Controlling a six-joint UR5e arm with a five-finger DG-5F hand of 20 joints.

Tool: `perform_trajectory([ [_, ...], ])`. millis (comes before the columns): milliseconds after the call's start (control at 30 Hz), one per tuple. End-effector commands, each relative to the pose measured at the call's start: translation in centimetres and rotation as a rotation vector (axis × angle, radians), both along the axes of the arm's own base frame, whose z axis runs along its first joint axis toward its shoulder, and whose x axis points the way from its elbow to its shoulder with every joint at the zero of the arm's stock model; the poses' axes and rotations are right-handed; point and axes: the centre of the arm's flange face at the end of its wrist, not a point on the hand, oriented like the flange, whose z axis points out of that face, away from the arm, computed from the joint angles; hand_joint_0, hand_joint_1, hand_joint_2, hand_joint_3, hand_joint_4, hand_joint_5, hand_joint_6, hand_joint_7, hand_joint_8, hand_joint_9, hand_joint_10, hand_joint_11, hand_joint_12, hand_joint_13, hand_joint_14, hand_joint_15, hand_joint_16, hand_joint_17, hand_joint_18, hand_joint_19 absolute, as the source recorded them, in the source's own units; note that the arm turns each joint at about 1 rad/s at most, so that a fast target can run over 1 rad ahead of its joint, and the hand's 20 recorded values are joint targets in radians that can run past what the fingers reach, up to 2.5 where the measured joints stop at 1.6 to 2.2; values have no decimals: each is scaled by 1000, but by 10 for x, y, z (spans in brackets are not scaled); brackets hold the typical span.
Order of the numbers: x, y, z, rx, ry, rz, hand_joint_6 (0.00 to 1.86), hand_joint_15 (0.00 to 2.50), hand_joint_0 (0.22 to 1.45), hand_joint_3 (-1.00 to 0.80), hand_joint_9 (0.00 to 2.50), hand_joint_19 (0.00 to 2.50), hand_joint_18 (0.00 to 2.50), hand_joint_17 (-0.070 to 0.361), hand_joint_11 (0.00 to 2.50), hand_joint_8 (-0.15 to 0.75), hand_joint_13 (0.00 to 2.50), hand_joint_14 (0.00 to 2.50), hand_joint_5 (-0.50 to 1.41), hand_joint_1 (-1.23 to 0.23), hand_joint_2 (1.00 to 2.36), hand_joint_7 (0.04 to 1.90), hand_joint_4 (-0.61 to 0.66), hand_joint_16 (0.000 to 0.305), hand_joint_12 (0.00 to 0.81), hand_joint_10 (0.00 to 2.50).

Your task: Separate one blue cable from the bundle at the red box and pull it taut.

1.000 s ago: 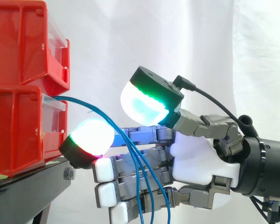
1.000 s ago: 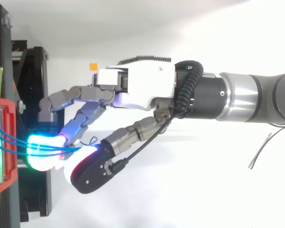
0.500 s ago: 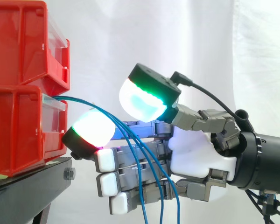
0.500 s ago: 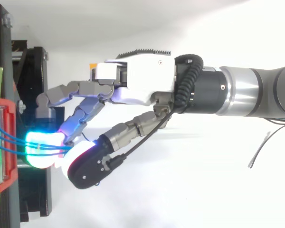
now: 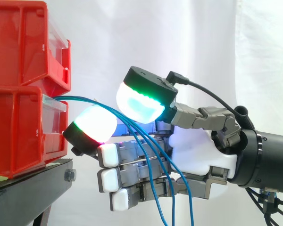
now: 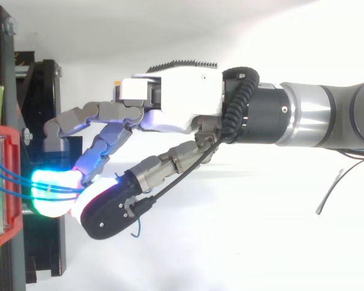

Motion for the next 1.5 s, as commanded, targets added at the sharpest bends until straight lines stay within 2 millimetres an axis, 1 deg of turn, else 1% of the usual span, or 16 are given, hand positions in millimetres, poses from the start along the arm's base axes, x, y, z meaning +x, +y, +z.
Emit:
perform_trajectory([
  [0,0,0,0,0,0,0,636,603,601,-407,900,678,679,96,659,302,862,20,-113,-656,1006,1049,141,43,343,18],
  [167,0,-1,0,0,0,-1,719,601,587,-421,917,677,682,97,673,309,865,21,-126,-633,1005,939,143,43,343,18],
  [233,0,-1,0,0,0,-1,785,596,611,-330,930,664,707,101,691,322,880,20,-132,-622,1009,860,130,45,355,15],
  [300,0,-1,1,1,-1,-1,795,594,613,-298,934,655,719,104,684,326,887,20,-134,-625,1009,853,124,46,360,18],
  [433,0,-1,0,0,0,-1,806,594,616,-253,934,651,739,110,695,334,897,18,-143,-674,1008,797,146,49,370,16],
  [533,0,-1,0,-3,0,-2,810,593,618,-238,929,652,739,109,699,335,893,18,-149,-717,1009,804,146,49,368,17],
  [633,0,0,0,-1,0,0,837,600,635,-239,910,666,723,105,724,321,884,20,-165,-755,1010,779,116,47,359,17],
  [733,0,-1,1,-1,-1,-1,866,613,661,-253,900,686,715,100,754,308,878,20,-181,-783,1011,717,86,45,346,15],
  [967,0,-1,1,-1,-1,-1,875,629,698,-383,890,698,742,98,778,299,880,22,-186,-832,1006,640,98,43,341,17],
  [1033,0,-1,1,-2,-1,-2,895,635,704,-438,891,696,757,97,778,300,890,21,-188,-852,1003,653,92,43,338,15],
  [1100,1,0,1,-2,-1,0,905,639,711,-491,894,703,768,96,782,301,897,22,-186,-848,1000,649,112,43,340,17],
  [1267,1,0,1,-1,-1,0,917,649,667,-500,942,719,791,95,790,305,921,23,-165,-846,1000,719,110,42,341,16],
  [1367,1,0,2,-2,-1,0,905,660,626,-500,970,736,800,95,795,303,931,23,-152,-816,1000,745,105,42,343,19],
  [1400,1,1,2,-2,-1,1,900,664,624,-500,984,737,801,94,792,308,933,21,-148,-802,1000,763,99,42,344,18],
  [1467,1,1,2,-2,-1,1,908,678,682,-500,1000,736,813,93,801,311,952,22,-142,-790,1000,823,13,41,342,19],
])
